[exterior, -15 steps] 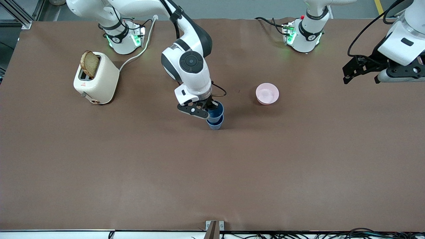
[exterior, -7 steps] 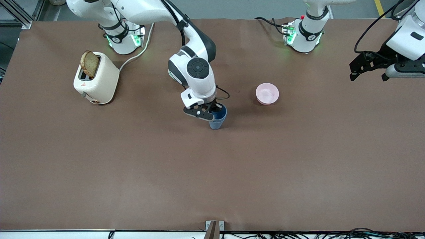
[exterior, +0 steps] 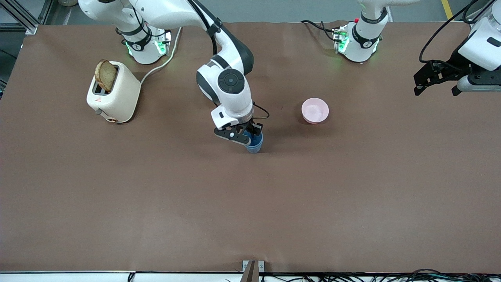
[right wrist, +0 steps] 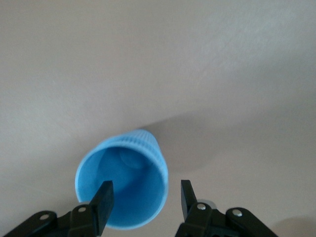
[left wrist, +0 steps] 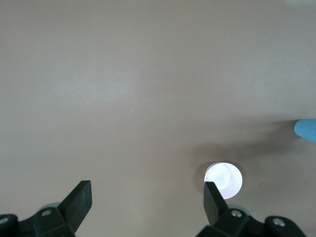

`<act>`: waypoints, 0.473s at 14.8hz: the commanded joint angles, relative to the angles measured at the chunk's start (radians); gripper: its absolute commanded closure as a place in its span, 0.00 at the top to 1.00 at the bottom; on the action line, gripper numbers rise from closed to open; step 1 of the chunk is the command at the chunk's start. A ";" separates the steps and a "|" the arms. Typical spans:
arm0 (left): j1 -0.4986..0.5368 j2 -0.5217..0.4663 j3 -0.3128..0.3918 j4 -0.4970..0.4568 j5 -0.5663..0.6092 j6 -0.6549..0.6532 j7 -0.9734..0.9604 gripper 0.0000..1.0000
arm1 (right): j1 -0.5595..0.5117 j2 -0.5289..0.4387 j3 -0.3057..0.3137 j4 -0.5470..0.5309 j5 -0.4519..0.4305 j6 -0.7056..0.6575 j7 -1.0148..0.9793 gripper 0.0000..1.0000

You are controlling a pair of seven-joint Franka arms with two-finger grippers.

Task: Stack blue cups with both arms
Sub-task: 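Open the right gripper and lift it away from the stacked cups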

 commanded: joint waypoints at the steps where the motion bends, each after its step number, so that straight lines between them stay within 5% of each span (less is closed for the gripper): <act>1: 0.002 0.006 -0.003 0.016 0.000 -0.005 0.014 1.00 | -0.056 -0.106 -0.011 -0.023 -0.015 -0.059 -0.033 0.90; 7: 0.002 0.001 -0.004 0.018 -0.006 -0.005 0.017 1.00 | -0.313 -0.395 -0.041 -0.222 -0.016 -0.119 -0.347 0.92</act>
